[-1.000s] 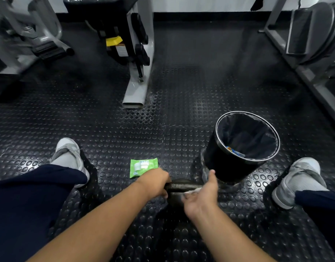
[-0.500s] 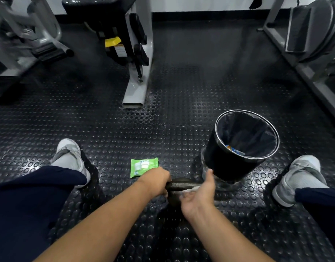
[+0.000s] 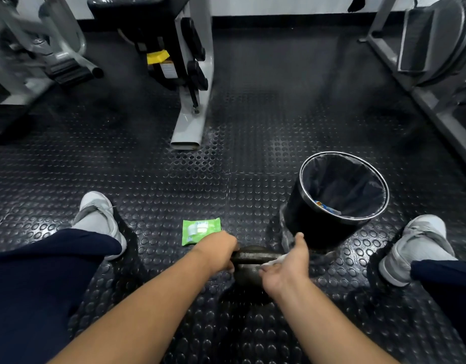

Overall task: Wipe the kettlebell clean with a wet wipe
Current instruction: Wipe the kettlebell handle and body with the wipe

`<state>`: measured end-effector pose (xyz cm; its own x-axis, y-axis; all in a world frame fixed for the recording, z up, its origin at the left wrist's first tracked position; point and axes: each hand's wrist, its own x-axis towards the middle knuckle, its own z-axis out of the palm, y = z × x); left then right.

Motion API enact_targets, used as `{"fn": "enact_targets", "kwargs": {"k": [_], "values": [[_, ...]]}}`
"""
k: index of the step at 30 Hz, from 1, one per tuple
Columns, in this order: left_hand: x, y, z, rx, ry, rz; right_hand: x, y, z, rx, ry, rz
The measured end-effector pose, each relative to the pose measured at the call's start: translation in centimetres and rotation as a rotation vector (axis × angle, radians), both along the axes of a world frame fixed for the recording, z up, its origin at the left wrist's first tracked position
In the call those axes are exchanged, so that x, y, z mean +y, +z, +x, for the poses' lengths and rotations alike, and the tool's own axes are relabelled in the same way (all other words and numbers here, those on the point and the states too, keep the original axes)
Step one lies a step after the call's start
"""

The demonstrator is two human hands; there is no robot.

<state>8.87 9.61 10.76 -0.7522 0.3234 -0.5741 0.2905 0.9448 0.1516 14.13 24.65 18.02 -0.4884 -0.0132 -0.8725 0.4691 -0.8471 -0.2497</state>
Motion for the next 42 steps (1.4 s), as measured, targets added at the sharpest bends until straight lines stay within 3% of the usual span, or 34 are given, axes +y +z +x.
{"fn": "enact_targets", "kwargs": {"k": [7,13,20,28,36,42], "values": [[0.0,0.0,0.3,0.051,-0.017,-0.011,-3.3,-1.9,1.0,0.004,0.143,0.0],[0.1,-0.1,0.0,-0.015,0.008,-0.014,2.5,-2.1,0.8,-0.022,-0.077,0.122],[0.3,0.5,0.3,0.038,-0.022,-0.033,-2.0,-3.0,2.5,0.093,0.14,-0.03],[0.3,0.2,0.1,-0.006,0.014,-0.032,1.5,-2.1,0.8,-0.028,-0.049,0.055],[0.3,0.5,0.2,0.052,-0.043,-0.044,-3.2,-1.5,1.3,0.035,0.096,-0.02],[0.4,0.7,0.2,0.024,-0.039,-0.051,0.1,-2.4,1.0,-0.024,0.011,0.001]]}}
